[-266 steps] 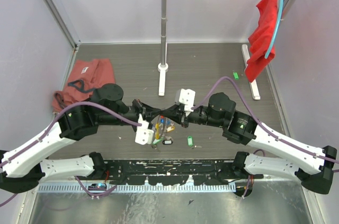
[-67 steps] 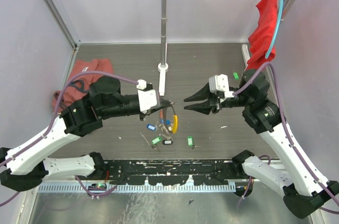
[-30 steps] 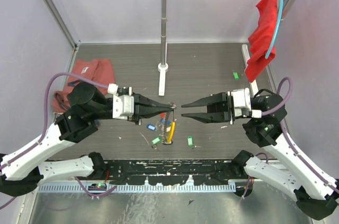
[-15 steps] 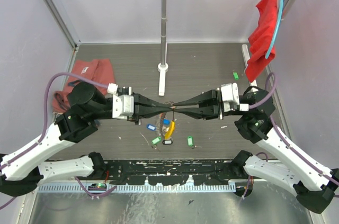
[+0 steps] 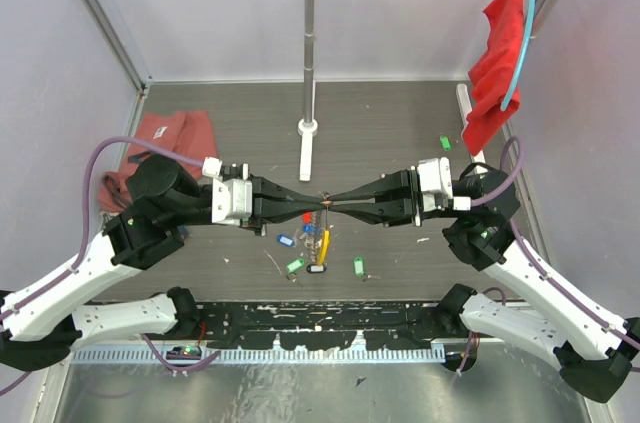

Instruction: Put the keys on the keyring

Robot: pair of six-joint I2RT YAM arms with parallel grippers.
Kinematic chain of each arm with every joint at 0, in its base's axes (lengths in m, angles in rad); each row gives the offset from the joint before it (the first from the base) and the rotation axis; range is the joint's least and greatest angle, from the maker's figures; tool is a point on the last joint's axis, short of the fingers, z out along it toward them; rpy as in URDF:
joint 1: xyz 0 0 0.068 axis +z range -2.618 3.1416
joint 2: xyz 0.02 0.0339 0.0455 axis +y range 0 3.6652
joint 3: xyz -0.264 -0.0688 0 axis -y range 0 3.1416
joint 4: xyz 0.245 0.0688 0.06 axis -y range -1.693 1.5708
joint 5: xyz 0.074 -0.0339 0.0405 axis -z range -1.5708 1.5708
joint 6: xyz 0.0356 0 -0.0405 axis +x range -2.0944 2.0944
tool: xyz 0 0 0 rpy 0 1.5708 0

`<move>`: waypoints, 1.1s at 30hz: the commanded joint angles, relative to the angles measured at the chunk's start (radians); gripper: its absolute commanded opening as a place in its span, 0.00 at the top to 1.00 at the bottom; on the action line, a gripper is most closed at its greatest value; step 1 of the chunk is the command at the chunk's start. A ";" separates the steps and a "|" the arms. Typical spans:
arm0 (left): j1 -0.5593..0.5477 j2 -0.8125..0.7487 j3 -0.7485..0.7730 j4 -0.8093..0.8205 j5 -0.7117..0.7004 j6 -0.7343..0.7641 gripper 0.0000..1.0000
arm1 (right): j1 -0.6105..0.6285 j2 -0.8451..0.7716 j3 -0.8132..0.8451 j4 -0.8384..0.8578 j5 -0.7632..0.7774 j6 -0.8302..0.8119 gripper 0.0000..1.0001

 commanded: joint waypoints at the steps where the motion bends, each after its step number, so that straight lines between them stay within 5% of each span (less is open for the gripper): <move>1: 0.000 0.012 0.015 0.019 -0.005 -0.005 1.00 | 0.013 -0.005 0.010 0.044 0.004 0.005 0.80; 17: 0.000 0.025 0.018 0.000 -0.031 -0.001 0.98 | 0.014 0.005 0.035 -0.025 -0.003 -0.026 0.99; 22: 0.001 0.005 0.019 -0.044 -0.086 0.011 0.71 | 0.014 0.013 0.133 -0.339 0.028 -0.216 0.99; 29: 0.001 -0.004 0.076 -0.225 -0.183 0.071 0.66 | 0.016 0.094 0.318 -0.809 0.113 -0.381 0.99; 33: 0.000 0.011 0.113 -0.323 -0.215 0.101 0.65 | 0.016 0.130 0.377 -0.931 0.139 -0.395 0.99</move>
